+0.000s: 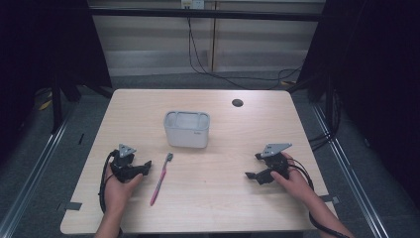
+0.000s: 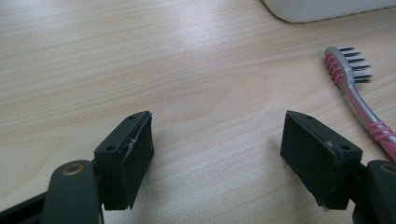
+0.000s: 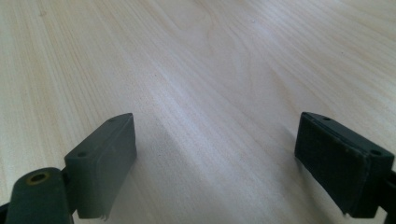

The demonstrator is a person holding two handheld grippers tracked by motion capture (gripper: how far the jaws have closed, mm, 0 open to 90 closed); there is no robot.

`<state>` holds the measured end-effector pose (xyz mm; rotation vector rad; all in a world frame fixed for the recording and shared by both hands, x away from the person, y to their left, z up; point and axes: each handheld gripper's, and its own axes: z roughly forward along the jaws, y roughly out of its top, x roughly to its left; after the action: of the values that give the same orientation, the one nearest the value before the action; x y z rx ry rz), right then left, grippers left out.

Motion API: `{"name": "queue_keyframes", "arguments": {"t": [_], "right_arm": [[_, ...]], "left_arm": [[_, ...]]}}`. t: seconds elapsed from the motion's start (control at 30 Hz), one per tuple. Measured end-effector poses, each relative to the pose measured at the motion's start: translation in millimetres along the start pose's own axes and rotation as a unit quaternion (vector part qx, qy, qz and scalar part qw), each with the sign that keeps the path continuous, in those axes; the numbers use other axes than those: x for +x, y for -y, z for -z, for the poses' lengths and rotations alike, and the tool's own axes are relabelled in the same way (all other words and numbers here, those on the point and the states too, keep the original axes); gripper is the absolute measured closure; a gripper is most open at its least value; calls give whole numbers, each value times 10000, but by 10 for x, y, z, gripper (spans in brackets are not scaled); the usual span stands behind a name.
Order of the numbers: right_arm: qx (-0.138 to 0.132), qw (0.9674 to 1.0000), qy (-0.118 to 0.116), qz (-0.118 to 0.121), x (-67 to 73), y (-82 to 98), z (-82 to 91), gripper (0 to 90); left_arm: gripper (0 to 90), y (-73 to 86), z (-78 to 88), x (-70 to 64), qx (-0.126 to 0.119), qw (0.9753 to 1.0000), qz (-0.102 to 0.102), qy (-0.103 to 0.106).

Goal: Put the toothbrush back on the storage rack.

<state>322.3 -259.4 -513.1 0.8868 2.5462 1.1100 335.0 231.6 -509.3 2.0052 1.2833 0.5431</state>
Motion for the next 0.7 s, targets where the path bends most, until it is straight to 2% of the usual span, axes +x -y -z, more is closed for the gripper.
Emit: {"name": "queue_keyframes", "arguments": {"t": [0.13, 0.17, 0.2, 0.23, 0.27, 0.37, 0.4, 0.43, 0.53, 0.57, 0.7], "right_arm": [[-1, 10000, 0, 3, -1, 0, 0, 123], [0, 10000, -1, 5, -1, 0, 0, 123], [0, 10000, -1, 5, -1, 0, 0, 123], [-1, 10000, -1, 3, -1, 0, 0, 123], [-1, 10000, -1, 4, -1, 0, 0, 123], [-2, 10000, -3, 1, -1, 0, 0, 123], [0, 10000, -3, 3, -2, 0, 0, 123], [-1, 10000, -3, 1, -1, 0, 0, 123], [-2, 10000, -3, 0, -1, 0, 0, 123], [-2, 10000, -3, 2, -2, 0, 0, 123], [-4, 10000, -3, 4, -2, 0, 0, 123]], "left_arm": [[251, -10, -3, 1, 12, 10000, 16, -14], [253, -43, 1, 2, 167, 9999, 23, -14], [264, -43, 1, 2, 167, 9999, 23, -14], [291, -109, 21, 1, 471, 9988, 95, -72], [299, -109, 21, 1, 471, 9988, 95, -72], [329, -190, 36, -4, 797, 9965, 233, 37], [332, -214, 44, -8, 928, 9952, 251, 157], [332, -214, 44, -8, 928, 9952, 251, 157], [337, -260, 49, -60, 1099, 9928, 326, 347], [347, -307, 67, -85, 1202, 9916, 278, 392], [362, -362, 79, -110, 1340, 9893, 344, 462]]}}
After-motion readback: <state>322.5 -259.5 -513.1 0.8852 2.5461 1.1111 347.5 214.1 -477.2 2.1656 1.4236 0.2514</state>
